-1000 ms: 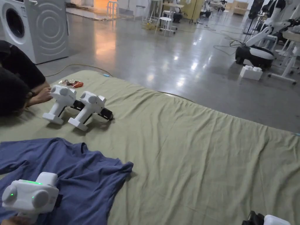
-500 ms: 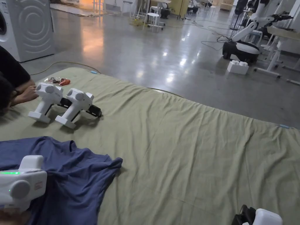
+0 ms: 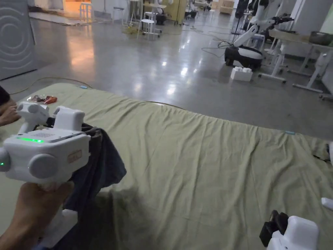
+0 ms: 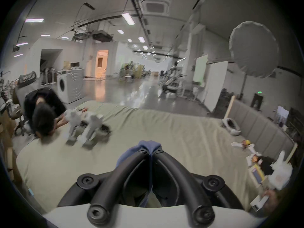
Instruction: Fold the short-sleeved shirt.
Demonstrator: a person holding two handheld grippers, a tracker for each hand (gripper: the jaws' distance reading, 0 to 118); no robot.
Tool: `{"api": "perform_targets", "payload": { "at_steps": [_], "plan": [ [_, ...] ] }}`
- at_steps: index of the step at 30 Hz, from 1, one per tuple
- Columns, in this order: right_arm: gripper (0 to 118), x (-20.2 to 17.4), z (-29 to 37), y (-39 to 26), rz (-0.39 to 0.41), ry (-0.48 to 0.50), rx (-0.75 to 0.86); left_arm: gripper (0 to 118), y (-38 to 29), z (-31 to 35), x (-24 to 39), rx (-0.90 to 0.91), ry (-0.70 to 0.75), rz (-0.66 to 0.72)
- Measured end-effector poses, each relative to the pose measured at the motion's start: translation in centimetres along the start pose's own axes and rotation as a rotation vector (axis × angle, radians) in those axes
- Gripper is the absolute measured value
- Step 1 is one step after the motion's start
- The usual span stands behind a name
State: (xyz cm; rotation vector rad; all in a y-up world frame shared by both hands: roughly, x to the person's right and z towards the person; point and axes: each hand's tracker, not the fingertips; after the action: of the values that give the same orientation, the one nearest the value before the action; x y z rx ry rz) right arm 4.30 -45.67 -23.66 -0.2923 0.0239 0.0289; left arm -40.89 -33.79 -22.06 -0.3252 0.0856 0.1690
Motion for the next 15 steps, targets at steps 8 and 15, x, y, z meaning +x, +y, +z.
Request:
{"api": "perform_targets", "payload": {
  "at_steps": [8, 15],
  "plan": [
    [17, 3.0, 1.6, 1.4, -0.027, -0.037, 0.047, 4, 2.1, -1.9, 12.2, 0.015, -0.306, -0.058],
    [17, 5.5, 2.7, 1.0, -0.044, -0.075, 0.045, 4, -4.3, -5.1, 22.4, -0.153, -0.489, -0.136]
  ]
}}
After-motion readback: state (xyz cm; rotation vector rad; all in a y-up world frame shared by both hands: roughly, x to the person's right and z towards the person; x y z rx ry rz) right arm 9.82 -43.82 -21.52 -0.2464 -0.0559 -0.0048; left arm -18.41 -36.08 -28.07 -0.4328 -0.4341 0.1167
